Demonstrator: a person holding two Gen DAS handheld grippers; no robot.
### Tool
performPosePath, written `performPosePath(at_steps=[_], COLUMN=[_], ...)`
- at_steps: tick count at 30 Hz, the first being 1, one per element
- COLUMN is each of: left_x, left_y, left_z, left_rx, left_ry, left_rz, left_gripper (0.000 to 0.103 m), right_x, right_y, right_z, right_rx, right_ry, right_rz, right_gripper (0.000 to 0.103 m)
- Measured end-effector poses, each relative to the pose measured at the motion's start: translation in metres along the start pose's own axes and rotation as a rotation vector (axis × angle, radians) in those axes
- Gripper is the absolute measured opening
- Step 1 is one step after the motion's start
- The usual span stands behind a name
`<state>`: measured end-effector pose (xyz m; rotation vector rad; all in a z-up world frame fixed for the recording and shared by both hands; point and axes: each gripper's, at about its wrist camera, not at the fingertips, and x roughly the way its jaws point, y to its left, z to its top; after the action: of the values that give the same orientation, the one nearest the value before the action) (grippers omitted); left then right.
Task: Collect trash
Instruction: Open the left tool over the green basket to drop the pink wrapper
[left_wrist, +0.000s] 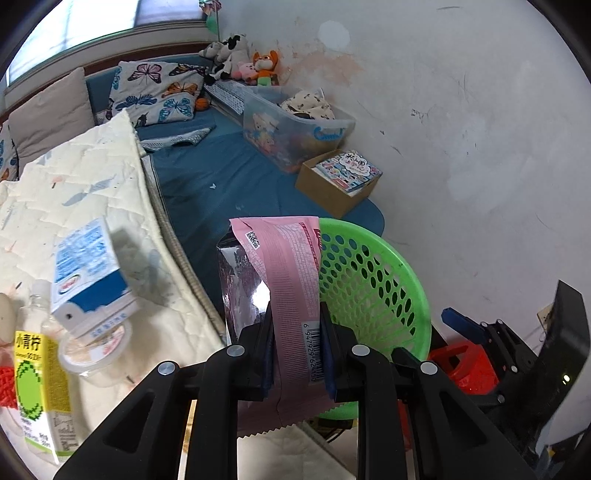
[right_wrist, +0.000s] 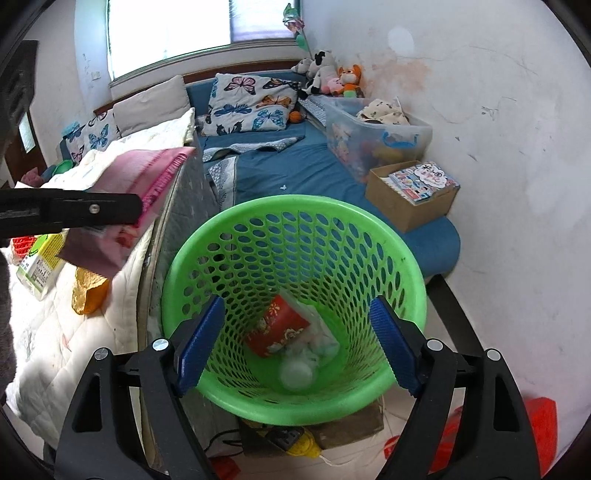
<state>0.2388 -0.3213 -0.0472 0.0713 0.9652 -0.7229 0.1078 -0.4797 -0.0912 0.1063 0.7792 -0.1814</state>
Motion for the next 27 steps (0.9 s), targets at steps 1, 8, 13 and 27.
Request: performPosePath(at_steps=[1, 8, 13, 27], left_x=[0.000, 0.015, 0.017, 0.009], left_y=[-0.002, -0.007, -0.012, -0.007], left_z=[-0.002, -0.001, -0.004, -0.006], left_rx=[-0.001, 0.002, 0.026, 0.007], left_ry=[0.002, 0.023, 0.023, 0.000], left_rz=[-0.003, -0.021, -0.018, -0.025], left_gripper=[0.021, 0.025, 0.028, 0.048], right_x=[-0.001, -0.009, -0.011, -0.020], right_y=[-0.001, -0.006, -0.007, -0.002], right_z=[-0.001, -0.008, -0.008, -0.008], right_rx=[0.003, 0.020, 0.027, 0.024], right_ry=[-0.002, -0.008, -0.009, -0.028], right_rz=[0.001, -0.001, -0.002, -0.002], right_gripper=[0.081, 0.081, 0.082, 0.082])
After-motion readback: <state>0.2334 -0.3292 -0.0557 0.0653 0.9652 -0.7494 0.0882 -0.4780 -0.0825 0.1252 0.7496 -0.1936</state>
